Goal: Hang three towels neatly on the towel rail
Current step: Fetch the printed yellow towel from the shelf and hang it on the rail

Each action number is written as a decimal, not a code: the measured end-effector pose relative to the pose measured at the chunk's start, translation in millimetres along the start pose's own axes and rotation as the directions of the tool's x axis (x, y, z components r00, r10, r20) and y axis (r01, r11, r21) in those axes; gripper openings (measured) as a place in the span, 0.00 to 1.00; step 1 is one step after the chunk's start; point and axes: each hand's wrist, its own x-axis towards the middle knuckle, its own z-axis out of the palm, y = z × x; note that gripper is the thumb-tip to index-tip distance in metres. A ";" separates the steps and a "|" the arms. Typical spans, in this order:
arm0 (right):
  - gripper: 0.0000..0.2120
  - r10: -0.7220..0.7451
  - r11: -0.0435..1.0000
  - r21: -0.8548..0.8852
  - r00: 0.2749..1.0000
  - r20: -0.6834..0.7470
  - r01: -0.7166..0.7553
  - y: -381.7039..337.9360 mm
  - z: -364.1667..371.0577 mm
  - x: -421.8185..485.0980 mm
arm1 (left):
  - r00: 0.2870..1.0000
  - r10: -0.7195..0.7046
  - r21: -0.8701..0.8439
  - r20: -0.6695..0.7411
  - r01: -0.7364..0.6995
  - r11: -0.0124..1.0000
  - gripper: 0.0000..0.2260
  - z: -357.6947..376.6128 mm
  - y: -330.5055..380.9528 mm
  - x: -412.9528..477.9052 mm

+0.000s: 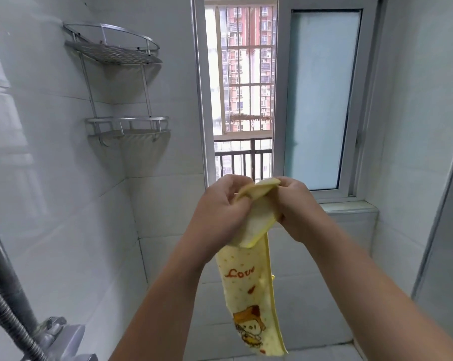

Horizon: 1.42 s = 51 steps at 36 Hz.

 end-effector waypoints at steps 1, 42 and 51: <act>0.12 0.009 1.000 -0.008 1.000 -0.009 -0.009 -0.5 0.0 0.1 | 0.999 -0.003 -0.034 -0.037 0.002 0.999 0.05 -0.1 0.1 2.7; 0.21 -0.327 0.702 -0.615 0.930 0.169 0.359 0.0 5.1 -10.1 | 0.922 -0.367 -0.421 0.124 0.384 0.822 0.10 -11.8 -22.6 18.9; 0.17 -0.384 0.578 -0.751 0.918 0.095 0.319 2.8 2.1 -5.1 | 0.936 -0.319 -0.422 0.151 0.353 0.835 0.12 -7.2 -23.0 19.0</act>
